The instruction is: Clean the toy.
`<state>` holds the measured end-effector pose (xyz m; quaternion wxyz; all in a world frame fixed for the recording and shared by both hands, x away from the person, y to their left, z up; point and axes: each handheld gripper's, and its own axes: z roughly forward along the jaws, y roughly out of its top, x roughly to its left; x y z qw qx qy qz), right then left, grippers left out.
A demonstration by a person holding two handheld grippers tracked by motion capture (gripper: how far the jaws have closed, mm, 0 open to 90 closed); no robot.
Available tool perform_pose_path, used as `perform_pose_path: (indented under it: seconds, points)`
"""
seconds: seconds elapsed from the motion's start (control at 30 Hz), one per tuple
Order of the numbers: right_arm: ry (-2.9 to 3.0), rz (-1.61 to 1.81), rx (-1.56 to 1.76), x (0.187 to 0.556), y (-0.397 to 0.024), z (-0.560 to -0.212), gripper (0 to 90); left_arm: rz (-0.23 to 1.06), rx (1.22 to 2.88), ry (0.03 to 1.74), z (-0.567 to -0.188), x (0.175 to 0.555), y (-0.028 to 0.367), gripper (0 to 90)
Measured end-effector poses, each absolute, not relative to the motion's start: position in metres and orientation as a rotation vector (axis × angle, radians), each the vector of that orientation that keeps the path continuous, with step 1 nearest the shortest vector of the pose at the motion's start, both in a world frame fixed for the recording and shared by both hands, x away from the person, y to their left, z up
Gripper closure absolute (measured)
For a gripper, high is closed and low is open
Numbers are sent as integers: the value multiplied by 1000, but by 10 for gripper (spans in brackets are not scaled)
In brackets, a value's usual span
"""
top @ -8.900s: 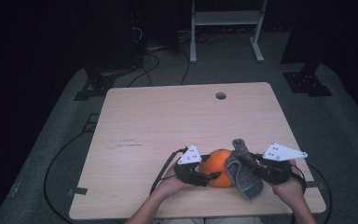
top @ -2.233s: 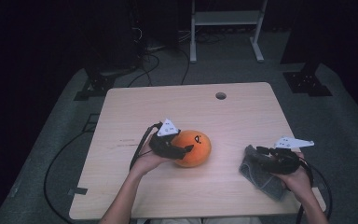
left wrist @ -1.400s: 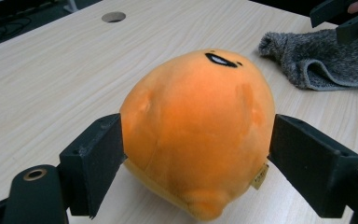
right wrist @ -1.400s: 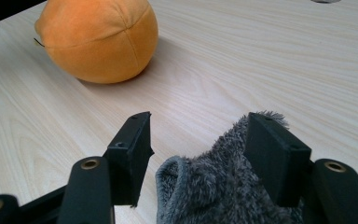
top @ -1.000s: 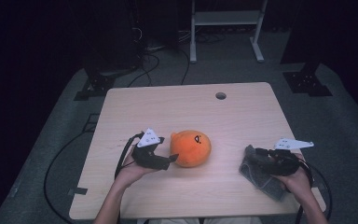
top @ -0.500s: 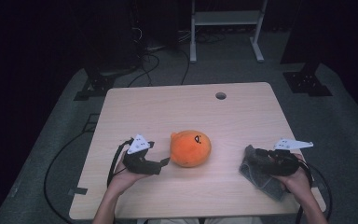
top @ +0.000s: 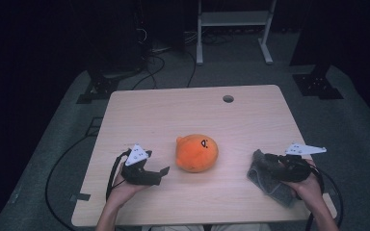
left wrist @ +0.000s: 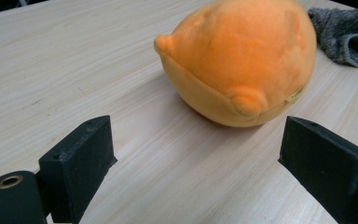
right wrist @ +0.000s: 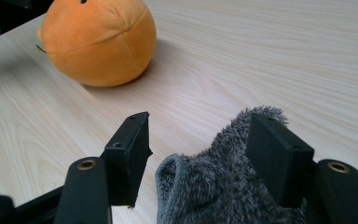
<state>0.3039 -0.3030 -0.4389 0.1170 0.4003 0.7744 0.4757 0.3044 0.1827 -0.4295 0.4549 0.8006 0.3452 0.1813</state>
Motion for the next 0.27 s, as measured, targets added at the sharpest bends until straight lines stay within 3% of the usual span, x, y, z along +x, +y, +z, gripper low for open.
perform_pose_path:
  seconds: [0.27]
  points:
    - [2262,1390,1166,302,-303,-440,379,464,1971,859,-441,305,184,79]
